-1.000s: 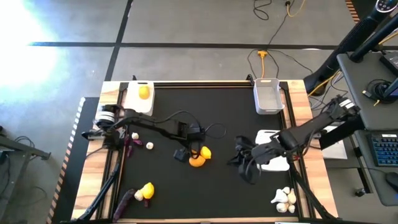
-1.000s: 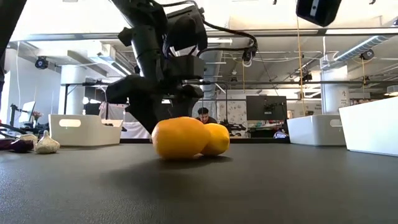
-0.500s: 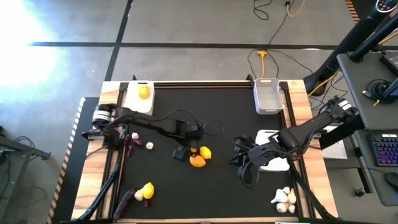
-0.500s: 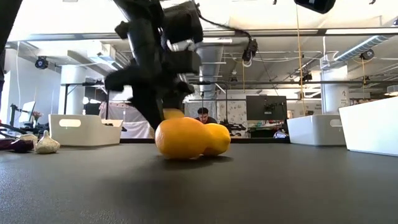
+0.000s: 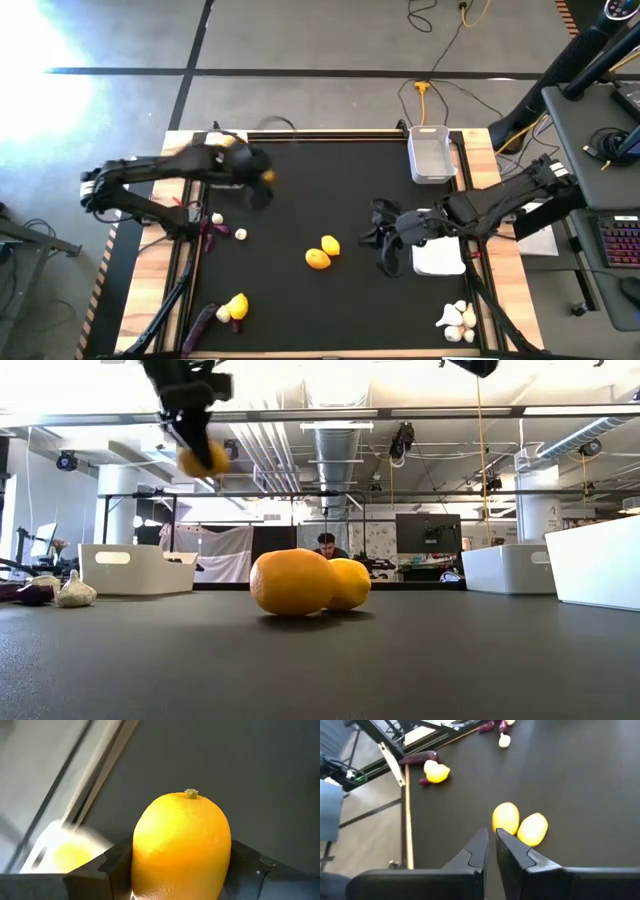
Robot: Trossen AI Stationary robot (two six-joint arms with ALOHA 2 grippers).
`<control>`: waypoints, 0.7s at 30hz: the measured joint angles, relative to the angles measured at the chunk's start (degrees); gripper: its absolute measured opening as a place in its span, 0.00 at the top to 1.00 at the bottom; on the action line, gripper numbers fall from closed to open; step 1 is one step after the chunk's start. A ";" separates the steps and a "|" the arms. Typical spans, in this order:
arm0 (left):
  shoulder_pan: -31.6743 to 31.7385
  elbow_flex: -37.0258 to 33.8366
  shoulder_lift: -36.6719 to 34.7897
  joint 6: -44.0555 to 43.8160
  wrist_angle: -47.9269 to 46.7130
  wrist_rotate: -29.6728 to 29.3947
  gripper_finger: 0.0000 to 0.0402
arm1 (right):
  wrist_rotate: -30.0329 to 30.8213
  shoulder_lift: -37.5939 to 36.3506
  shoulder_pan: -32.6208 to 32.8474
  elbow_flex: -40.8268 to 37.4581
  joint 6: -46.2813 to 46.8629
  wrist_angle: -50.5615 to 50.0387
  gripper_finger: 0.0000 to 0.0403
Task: Sort produce into baskets
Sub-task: Put the top center yellow lemon into the left white bin
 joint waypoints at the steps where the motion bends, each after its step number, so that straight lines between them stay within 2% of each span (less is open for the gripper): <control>1: 2.16 -0.57 -1.34 -2.41 -1.44 -0.98 0.46 | -0.02 0.03 -0.55 0.00 -1.25 0.80 0.92; 5: 12.40 -4.81 -4.28 -7.55 -2.97 -2.33 0.46 | -0.10 0.33 -2.38 0.00 -6.36 6.11 0.88; 9: 23.67 -10.12 -4.10 -8.53 -2.45 -2.21 0.46 | -0.17 0.25 -3.05 0.21 -8.98 9.30 0.84; 12: 30.23 -14.33 -2.83 -8.44 2.11 0.11 0.46 | -0.18 0.25 -3.05 1.22 -9.96 8.67 0.80; 15: 33.35 -17.73 -1.17 -8.93 8.60 3.90 0.46 | -0.19 0.23 -3.05 2.08 -10.01 8.67 0.77; 21: 34.75 -20.54 4.78 -12.26 13.74 5.86 0.46 | -0.59 0.14 -3.03 3.49 -10.01 8.51 0.73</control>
